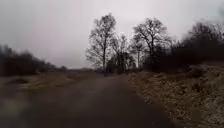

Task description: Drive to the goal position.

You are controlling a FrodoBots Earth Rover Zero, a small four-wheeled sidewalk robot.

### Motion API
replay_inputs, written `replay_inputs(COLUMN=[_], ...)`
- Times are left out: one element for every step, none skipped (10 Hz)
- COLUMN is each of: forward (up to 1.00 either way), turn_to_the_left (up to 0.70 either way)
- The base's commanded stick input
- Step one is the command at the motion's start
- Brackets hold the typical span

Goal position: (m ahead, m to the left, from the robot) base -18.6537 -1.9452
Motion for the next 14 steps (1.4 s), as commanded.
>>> replay_inputs(forward=[0.00,0.00,0.00,0.00,0.00,0.00,0.00,0.00,0.00,0.00,0.00,0.00,0.00,0.00], turn_to_the_left=[0.70,0.70,0.70,0.70,0.70,0.70,0.70,0.70,0.70,0.70,0.70,0.70,0.70,0.70])
